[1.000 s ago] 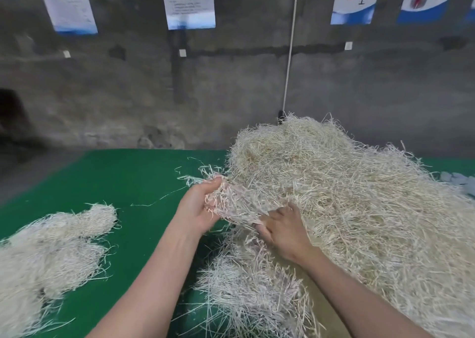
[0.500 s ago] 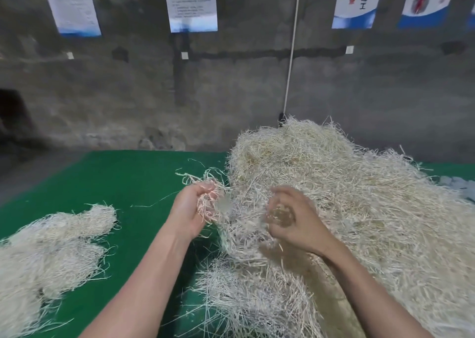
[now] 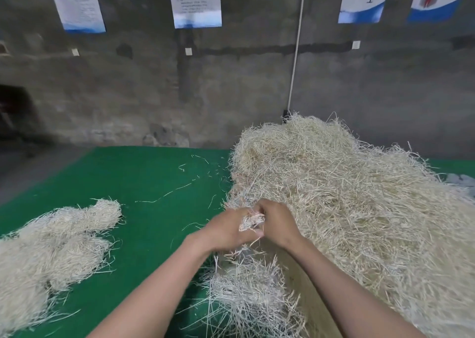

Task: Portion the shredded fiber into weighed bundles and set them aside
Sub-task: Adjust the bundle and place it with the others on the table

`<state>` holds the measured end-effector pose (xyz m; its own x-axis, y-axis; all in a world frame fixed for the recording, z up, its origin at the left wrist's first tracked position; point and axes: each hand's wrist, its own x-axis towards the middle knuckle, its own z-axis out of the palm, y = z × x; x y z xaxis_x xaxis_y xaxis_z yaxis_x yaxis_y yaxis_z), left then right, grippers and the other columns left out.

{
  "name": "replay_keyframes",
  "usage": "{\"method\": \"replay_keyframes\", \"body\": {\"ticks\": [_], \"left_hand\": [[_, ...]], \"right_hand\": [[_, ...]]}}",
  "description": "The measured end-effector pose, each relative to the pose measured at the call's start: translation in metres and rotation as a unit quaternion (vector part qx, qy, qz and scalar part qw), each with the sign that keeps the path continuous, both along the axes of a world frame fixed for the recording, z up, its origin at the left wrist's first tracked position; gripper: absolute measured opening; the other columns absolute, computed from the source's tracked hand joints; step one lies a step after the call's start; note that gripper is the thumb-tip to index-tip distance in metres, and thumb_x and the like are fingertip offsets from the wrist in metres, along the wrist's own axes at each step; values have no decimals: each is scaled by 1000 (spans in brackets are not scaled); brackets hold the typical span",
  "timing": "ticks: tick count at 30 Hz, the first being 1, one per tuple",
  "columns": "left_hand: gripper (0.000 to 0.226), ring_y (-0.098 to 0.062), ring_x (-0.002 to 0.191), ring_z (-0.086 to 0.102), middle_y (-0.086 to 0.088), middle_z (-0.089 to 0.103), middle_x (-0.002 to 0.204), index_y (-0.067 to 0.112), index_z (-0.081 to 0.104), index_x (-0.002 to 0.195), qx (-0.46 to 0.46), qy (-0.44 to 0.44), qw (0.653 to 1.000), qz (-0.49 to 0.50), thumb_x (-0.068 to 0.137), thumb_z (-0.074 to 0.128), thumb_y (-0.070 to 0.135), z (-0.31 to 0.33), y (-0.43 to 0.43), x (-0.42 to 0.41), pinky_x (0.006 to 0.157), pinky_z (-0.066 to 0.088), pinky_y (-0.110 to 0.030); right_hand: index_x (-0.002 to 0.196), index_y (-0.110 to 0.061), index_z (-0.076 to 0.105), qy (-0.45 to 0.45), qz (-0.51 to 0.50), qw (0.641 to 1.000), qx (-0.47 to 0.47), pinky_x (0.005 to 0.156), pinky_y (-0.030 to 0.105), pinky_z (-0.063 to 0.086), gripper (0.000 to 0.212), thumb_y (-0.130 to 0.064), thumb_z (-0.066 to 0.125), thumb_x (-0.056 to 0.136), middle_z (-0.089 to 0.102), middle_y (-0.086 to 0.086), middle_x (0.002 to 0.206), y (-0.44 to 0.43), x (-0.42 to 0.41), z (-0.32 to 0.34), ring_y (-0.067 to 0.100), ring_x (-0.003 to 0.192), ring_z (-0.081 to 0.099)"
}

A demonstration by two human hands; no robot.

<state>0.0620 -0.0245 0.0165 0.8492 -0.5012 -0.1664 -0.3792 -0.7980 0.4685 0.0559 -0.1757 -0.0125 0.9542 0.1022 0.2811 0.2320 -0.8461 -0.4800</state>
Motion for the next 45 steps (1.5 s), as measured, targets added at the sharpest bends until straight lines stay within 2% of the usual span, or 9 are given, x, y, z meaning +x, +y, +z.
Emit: {"method": "replay_keyframes", "body": {"ticks": [3, 11, 18, 24, 29, 31, 35, 39, 45], "left_hand": [[10, -7, 65, 56, 1, 64, 84, 14, 63, 95, 89, -97, 991, -32, 93, 53, 16, -18, 0, 10, 52, 38, -12], [46, -19, 81, 60, 0, 62, 83, 22, 63, 101, 67, -321, 940, 90, 79, 45, -13, -27, 21, 35, 71, 54, -31], [39, -13, 61, 57, 3, 60, 72, 27, 52, 71, 20, -217, 950, 223, 89, 43, -6, -44, 65, 42, 63, 54, -31], [22, -2, 48, 45, -3, 62, 99, 17, 62, 112, -224, -30, 948, 224, 97, 47, 12, -37, 34, 17, 52, 49, -24], [21, -5, 85, 59, 5, 66, 85, 22, 61, 104, -469, 154, 836, 238, 98, 42, 15, -3, 9, -2, 89, 51, -36], [24, -12, 87, 68, -5, 73, 95, 11, 67, 101, -603, 243, 736, 188, 95, 44, 11, 15, 3, -8, 77, 56, -36], [20, -14, 43, 57, -11, 63, 60, 3, 58, 76, -712, 332, 606, 124, 83, 46, 17, 46, 11, -13, 39, 47, -22], [32, -6, 26, 31, 4, 36, 39, 9, 49, 63, -700, 289, 635, 149, 90, 34, 15, 50, 35, -7, 27, 28, -13], [19, -3, 51, 42, 1, 58, 96, 9, 60, 109, -354, 34, 911, 211, 93, 52, 16, 30, 40, -32, 44, 37, -15]], "right_hand": [[98, -21, 62, 4, 16, 998, -65, 82, 17, 42, 16, -12, 63, 84, 54, -10, 64, -18, -8, -2, 1, 54, 49], [76, -27, 39, -12, -19, 981, -192, 107, 32, 29, 21, -33, 35, 96, 52, -6, 66, -55, -21, -27, 5, 64, 54], [83, -24, 46, 53, -107, 980, -159, 106, 38, 33, 10, -23, 51, 92, 51, -7, 68, -101, -35, -34, 8, 72, 52], [127, -17, 53, 58, -32, 978, -200, 118, 43, 5, 52, -47, 53, 84, 59, -2, 114, -52, -41, -2, 14, 121, 46], [144, -35, -23, 15, 63, 997, 33, 113, 24, -10, 104, -44, 58, 80, -12, -24, 150, 11, -38, 9, -1, 139, -9], [151, -27, -5, 50, 52, 987, 145, 110, 20, 27, 87, -31, 54, 87, 31, -17, 138, 32, -33, -5, 4, 127, 35], [92, -14, 52, 42, -32, 995, -82, 97, 30, 46, 16, -4, 40, 93, 50, -4, 75, 19, -24, -61, 12, 79, 56], [98, -12, 46, 183, -60, 980, -47, 89, 32, 52, 27, 11, 35, 89, 53, 2, 103, -18, -18, -73, 13, 85, 52], [132, -21, 43, 57, 75, 976, 198, 97, 15, 39, 57, 4, 57, 82, 47, -5, 133, 15, -32, 38, 11, 123, 47]]}}
